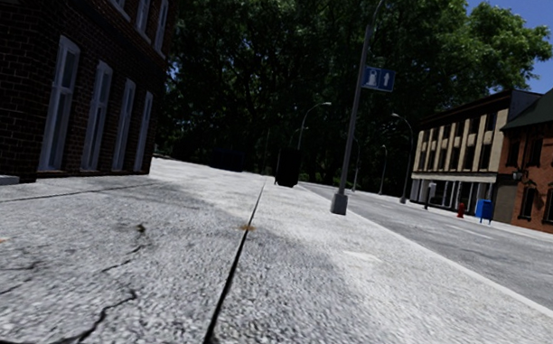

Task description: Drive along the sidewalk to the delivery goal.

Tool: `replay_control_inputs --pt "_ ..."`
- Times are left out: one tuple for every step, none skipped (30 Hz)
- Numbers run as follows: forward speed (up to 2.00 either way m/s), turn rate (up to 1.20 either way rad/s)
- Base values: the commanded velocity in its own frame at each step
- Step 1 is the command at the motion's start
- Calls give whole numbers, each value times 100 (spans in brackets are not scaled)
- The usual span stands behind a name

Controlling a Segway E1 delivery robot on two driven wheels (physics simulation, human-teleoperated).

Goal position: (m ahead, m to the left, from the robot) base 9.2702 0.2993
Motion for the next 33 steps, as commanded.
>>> replay_control_inputs --pt "200 0" --pt "200 0" --pt "200 0" --pt "200 0" --pt "200 0" --pt "200 0" --pt "200 0" --pt "200 0" --pt "200 0" --pt "200 0" --pt "200 0" --pt "200 0" --pt "200 0" --pt "200 0" --pt "200 0" --pt "200 0" --pt "200 0" --pt "200 0" --pt "200 0" --pt "200 0" --pt "200 0" --pt "200 2" --pt "200 5" --pt "200 6" --pt "200 6" --pt "200 12" --pt "200 15" --pt "200 15" --pt "200 22" --pt "200 25" --pt "200 26" --pt "200 26" --pt "200 26"
